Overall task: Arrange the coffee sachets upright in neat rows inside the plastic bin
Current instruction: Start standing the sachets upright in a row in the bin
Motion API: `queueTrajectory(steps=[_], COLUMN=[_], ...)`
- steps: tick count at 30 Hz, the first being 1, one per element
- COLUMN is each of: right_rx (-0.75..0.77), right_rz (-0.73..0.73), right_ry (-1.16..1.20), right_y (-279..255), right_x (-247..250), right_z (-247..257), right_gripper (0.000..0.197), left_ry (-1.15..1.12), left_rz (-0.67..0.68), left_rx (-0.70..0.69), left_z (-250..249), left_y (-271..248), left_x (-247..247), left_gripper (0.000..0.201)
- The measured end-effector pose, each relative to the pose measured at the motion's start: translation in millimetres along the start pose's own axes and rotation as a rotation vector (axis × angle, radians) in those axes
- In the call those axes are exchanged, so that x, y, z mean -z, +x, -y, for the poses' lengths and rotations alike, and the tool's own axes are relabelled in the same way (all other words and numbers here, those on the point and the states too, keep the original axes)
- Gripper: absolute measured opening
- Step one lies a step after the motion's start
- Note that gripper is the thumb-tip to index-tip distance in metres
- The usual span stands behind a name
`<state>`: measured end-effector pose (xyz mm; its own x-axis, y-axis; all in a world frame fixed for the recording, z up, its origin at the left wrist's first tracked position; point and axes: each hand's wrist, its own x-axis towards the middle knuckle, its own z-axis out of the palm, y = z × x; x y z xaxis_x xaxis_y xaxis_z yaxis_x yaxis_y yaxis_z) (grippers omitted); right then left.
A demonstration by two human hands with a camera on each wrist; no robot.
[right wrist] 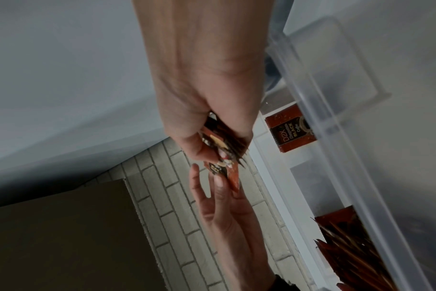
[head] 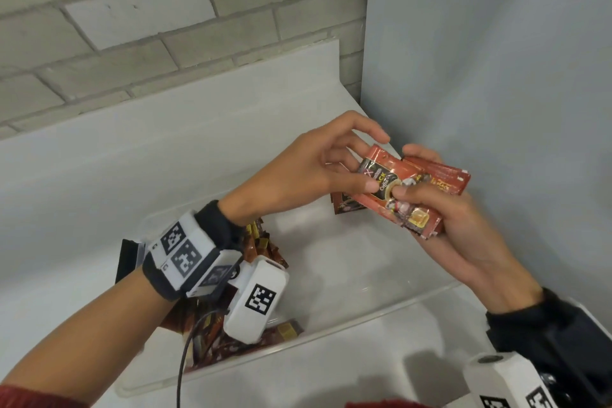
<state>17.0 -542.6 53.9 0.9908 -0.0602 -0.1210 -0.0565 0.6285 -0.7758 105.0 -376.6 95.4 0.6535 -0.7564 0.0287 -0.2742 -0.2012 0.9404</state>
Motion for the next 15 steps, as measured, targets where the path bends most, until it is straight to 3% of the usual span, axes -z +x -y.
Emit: queueTrajectory(steps=[4, 10, 15], right_rx=[0.094, 0.15, 0.154], right_rz=[-0.106, -0.215, -0.216], right_ry=[0.122, 0.169, 0.162], right_y=[2, 4, 4], right_x=[1, 3, 4], right_z=[0, 0, -1], right_gripper=[0.032, 0.045, 0.047], left_ry=[0.102, 0.542, 0.704], left_rz=[0.007, 0.131, 0.239], left_rx=[-0.014, -0.085, -0.158], left_z=[-2, 18, 37], left_y=[2, 11, 26], left_x=[12, 25, 9], left_gripper=[0.021, 0.023, 0.026])
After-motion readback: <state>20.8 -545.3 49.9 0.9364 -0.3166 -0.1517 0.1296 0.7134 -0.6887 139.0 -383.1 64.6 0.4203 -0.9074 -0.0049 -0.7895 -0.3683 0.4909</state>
